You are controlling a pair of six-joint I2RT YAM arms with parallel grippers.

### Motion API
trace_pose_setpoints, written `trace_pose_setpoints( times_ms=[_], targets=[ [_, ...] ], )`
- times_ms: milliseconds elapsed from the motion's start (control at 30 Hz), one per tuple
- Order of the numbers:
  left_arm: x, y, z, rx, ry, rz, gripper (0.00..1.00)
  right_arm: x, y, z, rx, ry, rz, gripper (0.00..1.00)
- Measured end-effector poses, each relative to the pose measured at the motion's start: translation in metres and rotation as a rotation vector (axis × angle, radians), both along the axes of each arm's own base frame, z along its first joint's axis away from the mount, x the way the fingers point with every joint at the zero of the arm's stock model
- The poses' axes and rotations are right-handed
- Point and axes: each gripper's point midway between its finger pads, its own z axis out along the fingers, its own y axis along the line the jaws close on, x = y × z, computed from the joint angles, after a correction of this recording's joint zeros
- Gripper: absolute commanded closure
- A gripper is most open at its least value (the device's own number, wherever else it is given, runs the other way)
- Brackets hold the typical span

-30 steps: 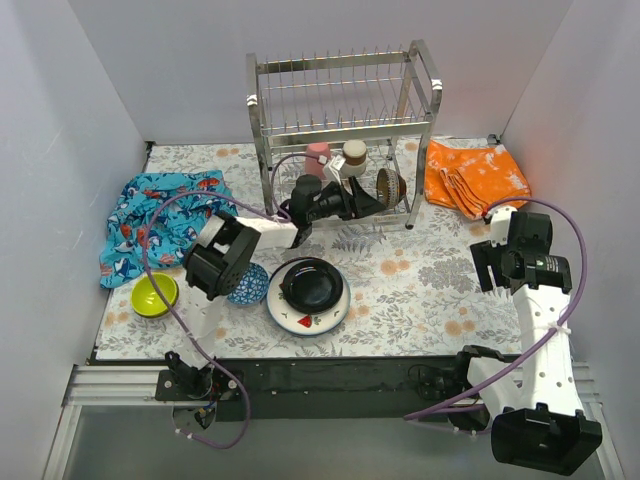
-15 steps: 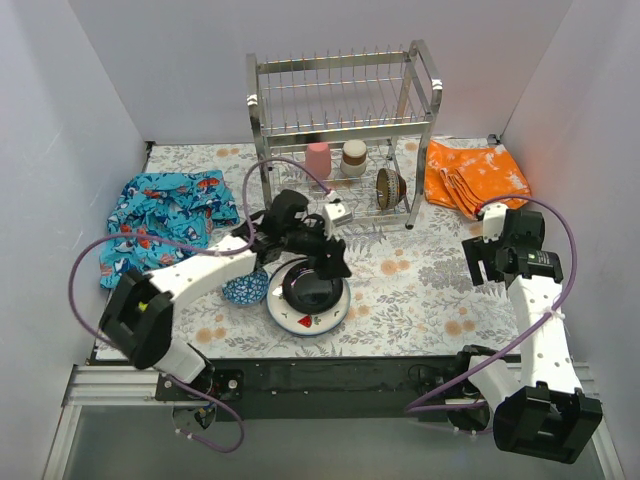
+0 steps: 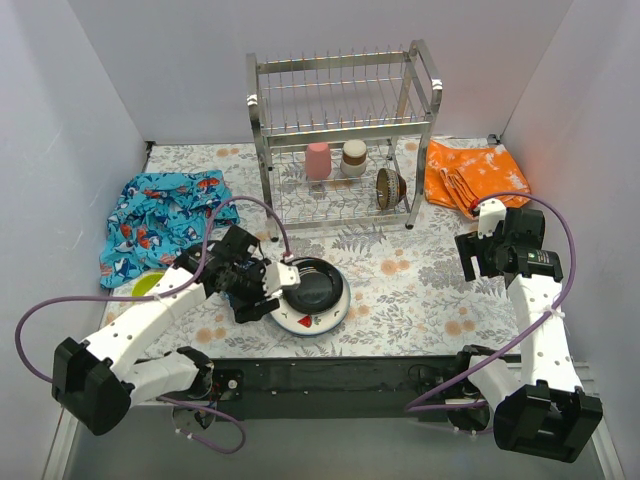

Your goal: Load the mixed dishes into the dish rack

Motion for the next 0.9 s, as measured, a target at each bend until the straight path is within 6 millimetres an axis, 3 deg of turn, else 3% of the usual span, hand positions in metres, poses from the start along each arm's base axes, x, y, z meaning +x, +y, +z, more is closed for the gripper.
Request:
trace_pose_setpoints(
  times_ms=[133, 333, 567, 733, 900],
  targets=[
    [0.005, 0.019, -0.025, 0.089, -0.042, 0.037, 0.39, 0.0, 0.002, 0.0, 0.01, -0.002, 0.008, 0.12],
    [0.031, 0.025, -0.041, 0.137, -0.152, 0.087, 0.47, 0.001, 0.005, 0.0, 0.02, -0.003, 0.016, 0.12],
    [0.034, 0.028, -0.055, 0.162, -0.162, 0.078, 0.69, 0.001, 0.006, 0.0, 0.028, -0.005, 0.022, 0.12],
    [0.027, 0.029, -0.057, 0.161, -0.129, 0.07, 1.0, 0.001, 0.006, 0.0, 0.028, -0.004, 0.021, 0.13],
    [0.028, 0.028, -0.046, 0.144, -0.144, 0.082, 1.0, 0.002, 0.006, -0.002, 0.03, 0.002, 0.017, 0.13]
  ],
)
